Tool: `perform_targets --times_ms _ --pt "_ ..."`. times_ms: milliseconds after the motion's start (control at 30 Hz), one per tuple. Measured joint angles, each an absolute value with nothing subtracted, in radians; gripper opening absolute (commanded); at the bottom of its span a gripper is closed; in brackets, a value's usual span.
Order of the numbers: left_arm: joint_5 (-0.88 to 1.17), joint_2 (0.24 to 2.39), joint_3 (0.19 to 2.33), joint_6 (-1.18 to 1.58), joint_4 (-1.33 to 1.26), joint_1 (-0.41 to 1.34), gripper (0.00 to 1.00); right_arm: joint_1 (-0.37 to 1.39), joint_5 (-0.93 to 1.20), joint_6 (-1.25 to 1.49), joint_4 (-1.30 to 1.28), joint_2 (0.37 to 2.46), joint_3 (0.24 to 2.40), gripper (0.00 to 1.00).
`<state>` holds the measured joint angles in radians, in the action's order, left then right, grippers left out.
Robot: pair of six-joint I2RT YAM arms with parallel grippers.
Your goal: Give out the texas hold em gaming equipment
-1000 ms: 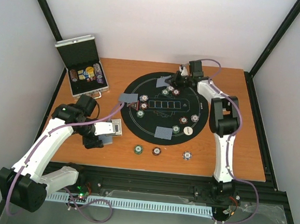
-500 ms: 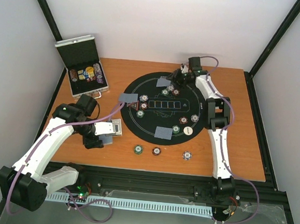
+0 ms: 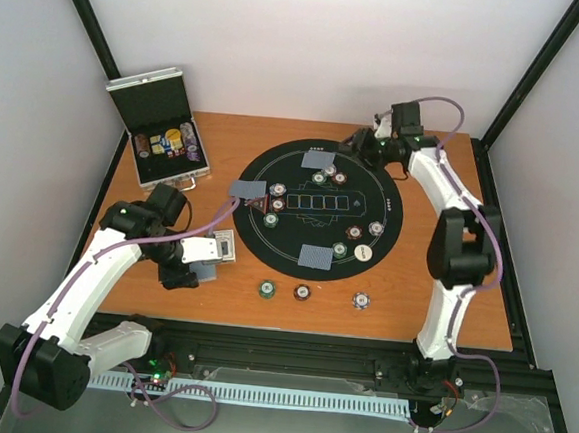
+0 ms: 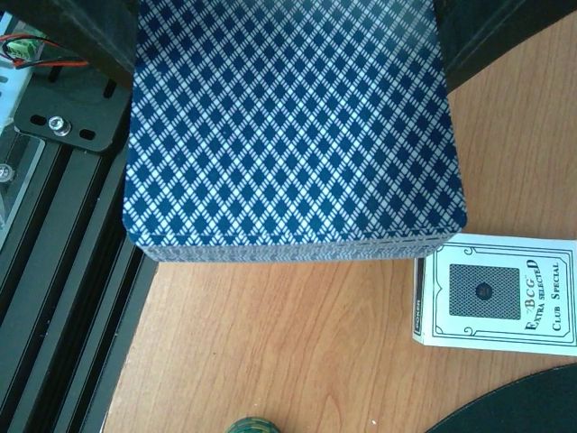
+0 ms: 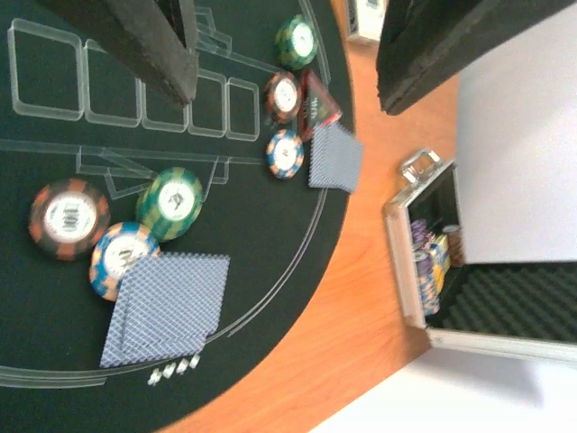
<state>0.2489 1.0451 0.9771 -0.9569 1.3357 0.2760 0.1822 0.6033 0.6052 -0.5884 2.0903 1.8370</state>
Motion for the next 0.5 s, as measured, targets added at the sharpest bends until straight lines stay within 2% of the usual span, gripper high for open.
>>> perform_targets --times_ms 233,333,500 --pt "0.248 1.035 0.977 -0.957 1.349 0.276 0.01 0.327 0.616 0.656 -0.376 1.708 1.331 0.69" --pt "0.247 1.031 0.977 -0.957 1.353 0.276 0.01 0.441 0.638 0.709 -0.277 1.592 1.126 0.7" --pt "0.251 1.03 0.977 -0.957 1.356 0.276 0.01 0.633 0.63 0.819 -0.118 1.475 0.915 0.71"
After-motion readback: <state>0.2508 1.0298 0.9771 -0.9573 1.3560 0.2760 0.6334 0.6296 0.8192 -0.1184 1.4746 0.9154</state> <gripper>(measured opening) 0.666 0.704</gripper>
